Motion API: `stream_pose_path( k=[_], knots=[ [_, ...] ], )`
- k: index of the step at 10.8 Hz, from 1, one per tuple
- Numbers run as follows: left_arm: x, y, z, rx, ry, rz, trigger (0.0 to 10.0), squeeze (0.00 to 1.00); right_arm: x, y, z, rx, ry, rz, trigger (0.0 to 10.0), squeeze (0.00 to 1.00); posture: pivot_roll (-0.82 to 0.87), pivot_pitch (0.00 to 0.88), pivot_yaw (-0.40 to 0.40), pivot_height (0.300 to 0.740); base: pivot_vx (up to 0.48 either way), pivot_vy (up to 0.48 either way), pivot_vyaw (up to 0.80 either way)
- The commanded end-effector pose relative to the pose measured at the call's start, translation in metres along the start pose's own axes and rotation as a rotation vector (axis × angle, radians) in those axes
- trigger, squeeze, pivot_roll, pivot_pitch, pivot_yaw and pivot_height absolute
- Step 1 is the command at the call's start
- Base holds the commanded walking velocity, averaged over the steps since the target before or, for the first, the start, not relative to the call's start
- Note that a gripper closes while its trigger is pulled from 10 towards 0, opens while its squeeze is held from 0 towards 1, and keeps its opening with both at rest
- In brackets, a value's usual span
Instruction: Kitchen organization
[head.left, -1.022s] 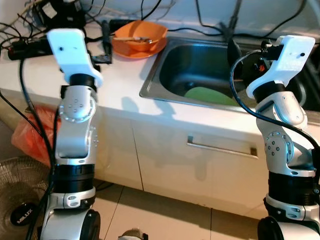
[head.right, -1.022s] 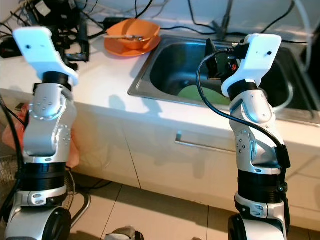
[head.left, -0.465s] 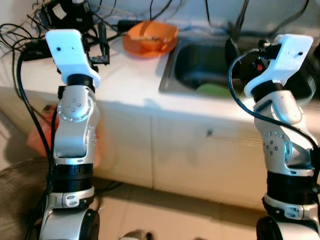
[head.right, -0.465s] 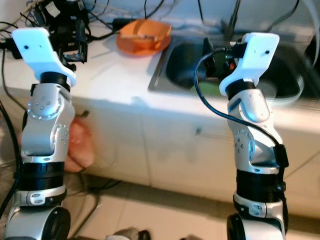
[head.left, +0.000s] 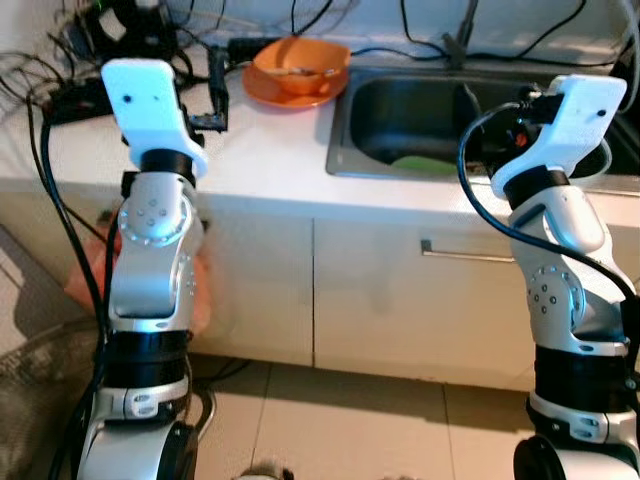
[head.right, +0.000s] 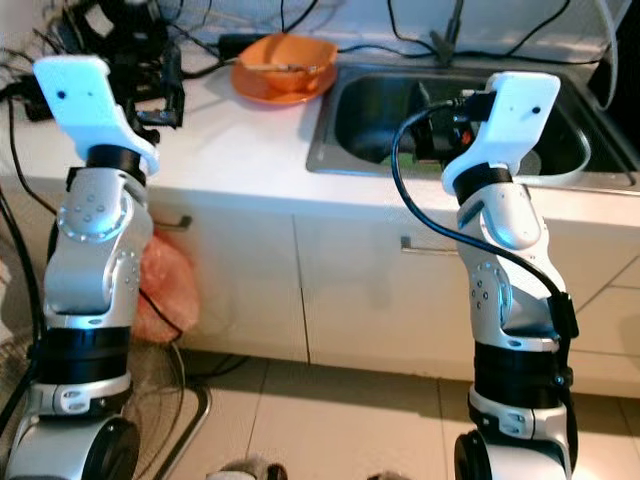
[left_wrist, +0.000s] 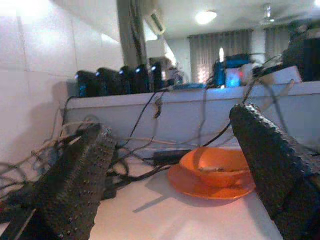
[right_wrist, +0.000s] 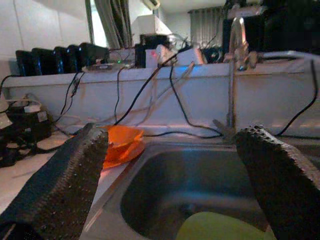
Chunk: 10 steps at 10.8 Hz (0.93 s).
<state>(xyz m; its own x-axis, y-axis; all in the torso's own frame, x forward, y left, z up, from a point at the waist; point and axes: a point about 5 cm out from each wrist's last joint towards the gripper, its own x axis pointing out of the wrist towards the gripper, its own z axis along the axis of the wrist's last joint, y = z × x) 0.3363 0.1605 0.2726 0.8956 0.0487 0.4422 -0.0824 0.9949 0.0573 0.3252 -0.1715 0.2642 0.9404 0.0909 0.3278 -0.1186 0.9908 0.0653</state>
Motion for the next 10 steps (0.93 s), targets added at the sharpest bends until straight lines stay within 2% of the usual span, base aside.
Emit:
stream_pose_path(
  k=[1, 2, 10],
  knots=[
    [-0.0008, -0.0008, 0.002, 0.005, -0.004, -0.014, 10.0, 0.0, 0.0011, -0.0005, 0.0061, -0.022, -0.029, -0.003, 10.0, 0.0, 0.04, 0.07, 0.034, 0.74, 0.48, 0.0, 0.0],
    [0.0, 0.0004, 0.0013, 0.007, -0.001, -0.013, 10.0, 0.0, 0.0013, 0.0023, 0.0106, -0.036, -0.056, 0.001, 10.0, 0.0, 0.04, 0.07, 0.035, 0.74, 0.48, 0.0, 0.0],
    [0.0001, 0.0009, 0.0013, 0.009, 0.001, -0.012, 10.0, 0.0, 0.0017, 0.001, 0.0089, -0.033, -0.055, -0.008, 10.0, 0.0, 0.04, 0.07, 0.036, 0.74, 0.48, 0.0, 0.0]
  ],
)
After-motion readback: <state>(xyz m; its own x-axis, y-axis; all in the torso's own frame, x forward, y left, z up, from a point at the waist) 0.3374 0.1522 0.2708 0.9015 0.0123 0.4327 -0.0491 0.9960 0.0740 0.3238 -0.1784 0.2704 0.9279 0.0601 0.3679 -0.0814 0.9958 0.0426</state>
